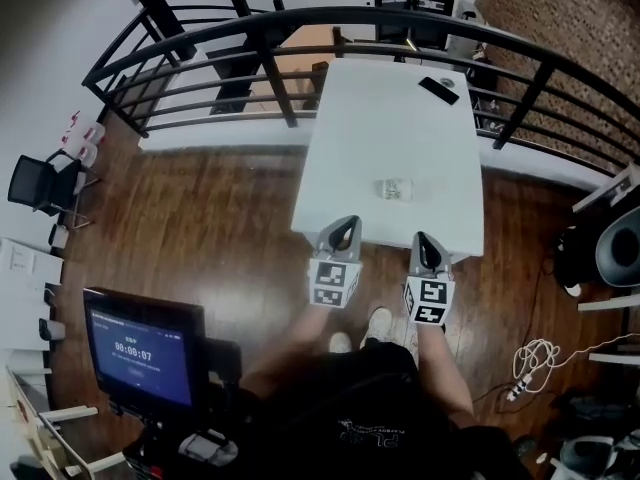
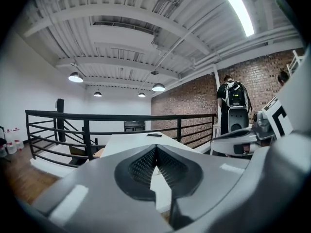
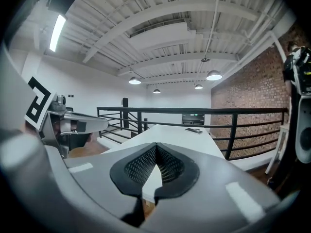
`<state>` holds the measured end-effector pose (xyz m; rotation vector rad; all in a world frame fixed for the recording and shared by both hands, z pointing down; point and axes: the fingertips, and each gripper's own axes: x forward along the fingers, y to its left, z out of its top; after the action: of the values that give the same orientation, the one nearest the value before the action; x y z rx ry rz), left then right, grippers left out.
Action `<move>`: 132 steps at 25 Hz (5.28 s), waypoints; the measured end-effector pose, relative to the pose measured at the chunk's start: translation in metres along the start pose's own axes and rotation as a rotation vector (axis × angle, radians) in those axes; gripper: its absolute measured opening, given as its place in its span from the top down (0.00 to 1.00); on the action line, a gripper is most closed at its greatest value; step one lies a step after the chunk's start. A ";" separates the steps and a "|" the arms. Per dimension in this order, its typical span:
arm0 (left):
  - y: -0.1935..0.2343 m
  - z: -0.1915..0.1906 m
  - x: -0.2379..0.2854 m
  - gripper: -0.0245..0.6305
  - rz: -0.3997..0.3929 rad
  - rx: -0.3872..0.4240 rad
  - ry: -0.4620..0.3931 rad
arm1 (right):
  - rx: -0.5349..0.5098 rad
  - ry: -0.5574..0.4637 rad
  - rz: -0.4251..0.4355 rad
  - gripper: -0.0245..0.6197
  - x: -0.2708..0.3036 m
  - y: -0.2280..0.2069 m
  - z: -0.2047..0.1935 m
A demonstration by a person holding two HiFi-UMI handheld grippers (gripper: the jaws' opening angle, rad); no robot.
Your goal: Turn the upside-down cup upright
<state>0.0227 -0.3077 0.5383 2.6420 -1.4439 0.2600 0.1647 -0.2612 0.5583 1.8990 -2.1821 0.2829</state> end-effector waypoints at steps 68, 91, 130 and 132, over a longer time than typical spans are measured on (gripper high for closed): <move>0.040 -0.057 0.125 0.96 0.010 -0.037 0.185 | 0.249 0.367 0.457 0.93 0.155 -0.026 -0.085; 0.042 -0.049 0.114 0.96 -0.004 -0.046 0.165 | -1.077 0.675 0.593 0.93 0.127 -0.012 -0.062; 0.040 -0.052 0.111 0.96 -0.050 -0.065 0.149 | -1.340 0.742 0.680 0.78 0.111 0.012 -0.051; 0.038 -0.055 0.113 0.96 -0.050 -0.070 0.145 | -1.275 0.680 0.639 0.80 0.108 0.014 -0.036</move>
<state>0.0453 -0.4104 0.6162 2.5421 -1.3157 0.3810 0.1389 -0.3504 0.6253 0.3304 -1.6566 -0.2890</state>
